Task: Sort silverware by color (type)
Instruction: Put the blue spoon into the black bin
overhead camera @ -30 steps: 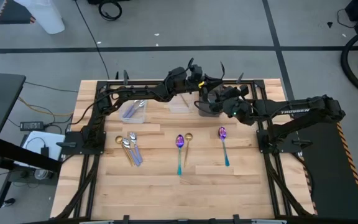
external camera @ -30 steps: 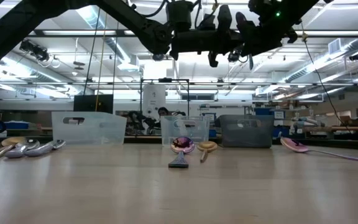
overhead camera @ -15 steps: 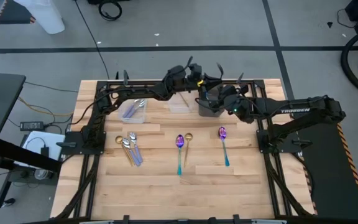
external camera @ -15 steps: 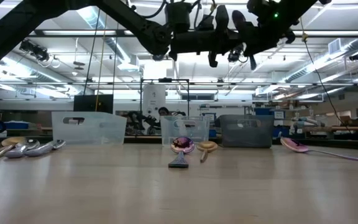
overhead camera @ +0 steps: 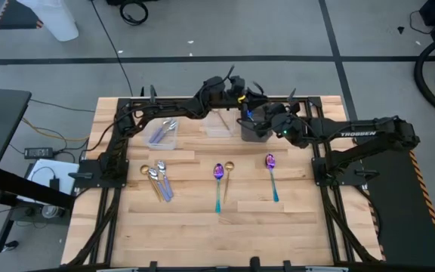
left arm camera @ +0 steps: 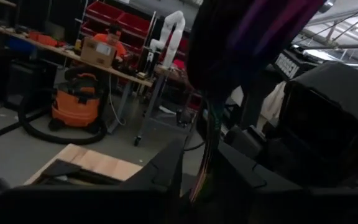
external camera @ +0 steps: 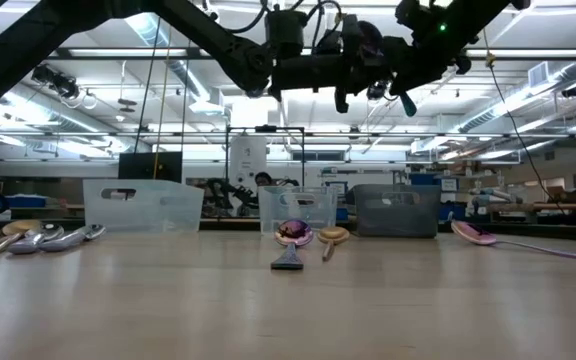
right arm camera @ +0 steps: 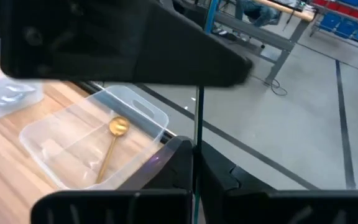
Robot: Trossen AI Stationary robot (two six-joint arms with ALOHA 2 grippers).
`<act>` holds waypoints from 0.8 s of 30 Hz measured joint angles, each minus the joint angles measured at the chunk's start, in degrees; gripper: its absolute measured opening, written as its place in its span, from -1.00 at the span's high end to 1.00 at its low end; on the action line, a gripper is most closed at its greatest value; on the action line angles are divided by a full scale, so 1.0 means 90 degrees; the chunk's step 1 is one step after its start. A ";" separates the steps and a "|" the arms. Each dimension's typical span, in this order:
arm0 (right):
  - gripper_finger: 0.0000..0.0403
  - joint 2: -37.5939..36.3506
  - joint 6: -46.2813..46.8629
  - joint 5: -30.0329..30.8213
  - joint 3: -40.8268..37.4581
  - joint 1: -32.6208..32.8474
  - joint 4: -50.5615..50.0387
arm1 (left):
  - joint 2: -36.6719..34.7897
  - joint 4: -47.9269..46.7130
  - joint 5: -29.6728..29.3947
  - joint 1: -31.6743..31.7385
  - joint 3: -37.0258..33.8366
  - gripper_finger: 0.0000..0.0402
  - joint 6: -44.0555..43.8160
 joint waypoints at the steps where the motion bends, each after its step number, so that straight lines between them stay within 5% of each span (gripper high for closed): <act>1: 0.93 0.0000 0.0000 -0.0037 0.0000 -0.0035 -0.0023 | 0.0000 -0.0034 0.0068 0.0066 0.0001 0.51 -0.0005; 13: 0.93 0.0239 0.0072 -0.1232 0.0000 -0.0862 -0.0247 | 0.0002 -0.0433 0.0354 0.0510 0.0003 0.15 0.0118; 24: 0.92 0.0329 -0.0027 -0.1969 0.0000 -0.1196 -0.0269 | 0.0000 -0.1022 0.0375 0.0615 0.0003 0.06 0.0877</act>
